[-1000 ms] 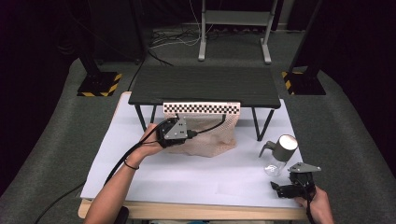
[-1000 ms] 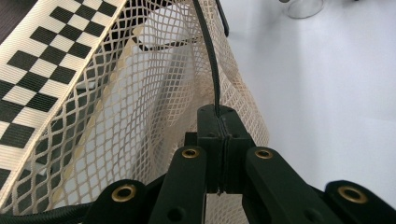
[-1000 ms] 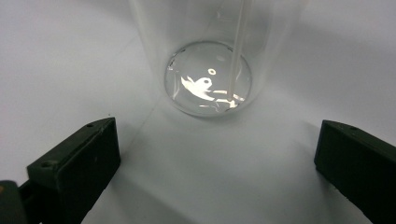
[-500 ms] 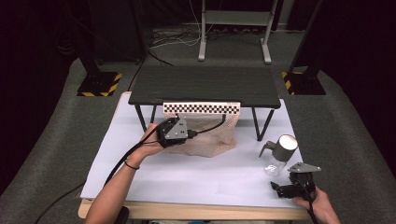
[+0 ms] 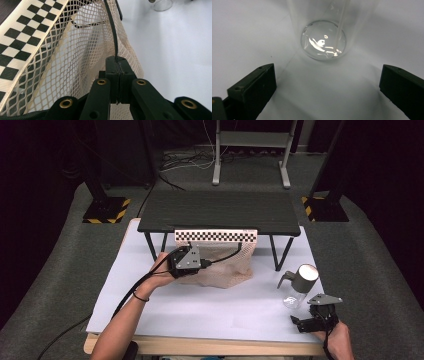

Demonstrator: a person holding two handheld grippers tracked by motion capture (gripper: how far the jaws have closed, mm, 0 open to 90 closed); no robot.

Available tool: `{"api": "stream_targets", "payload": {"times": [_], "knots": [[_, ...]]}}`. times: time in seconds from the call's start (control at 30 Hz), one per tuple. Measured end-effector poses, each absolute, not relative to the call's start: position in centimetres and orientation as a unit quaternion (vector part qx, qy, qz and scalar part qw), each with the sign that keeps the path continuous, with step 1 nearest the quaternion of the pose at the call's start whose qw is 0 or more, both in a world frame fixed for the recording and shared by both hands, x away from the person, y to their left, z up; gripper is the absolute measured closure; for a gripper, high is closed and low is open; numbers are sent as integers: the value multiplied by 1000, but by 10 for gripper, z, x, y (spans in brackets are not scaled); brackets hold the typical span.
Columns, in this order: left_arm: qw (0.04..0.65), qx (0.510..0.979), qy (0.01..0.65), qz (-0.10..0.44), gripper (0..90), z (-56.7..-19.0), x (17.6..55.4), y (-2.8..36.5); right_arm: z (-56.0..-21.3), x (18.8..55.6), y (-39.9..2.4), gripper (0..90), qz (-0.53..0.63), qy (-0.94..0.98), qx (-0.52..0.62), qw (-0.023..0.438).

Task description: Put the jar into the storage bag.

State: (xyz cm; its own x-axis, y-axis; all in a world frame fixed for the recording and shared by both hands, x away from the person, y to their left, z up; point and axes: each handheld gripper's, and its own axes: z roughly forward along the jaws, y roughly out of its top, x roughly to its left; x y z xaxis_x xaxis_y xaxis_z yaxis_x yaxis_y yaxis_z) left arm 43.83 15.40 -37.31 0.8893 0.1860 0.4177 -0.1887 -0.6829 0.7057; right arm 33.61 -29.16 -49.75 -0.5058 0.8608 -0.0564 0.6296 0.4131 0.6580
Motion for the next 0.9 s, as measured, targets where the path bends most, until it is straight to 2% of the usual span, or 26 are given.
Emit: {"api": "stream_targets", "payload": {"times": [0.5, 0.9], "knots": [[400, 885, -1, 237, 883, -371, 436, 153, -467, 331, -296, 0, 384, 790, 426, 217], [402, 885, -2, 235, 882, -371, 437, 154, -439, 350, -289, 0, 424, 777, 408, 225]]}}
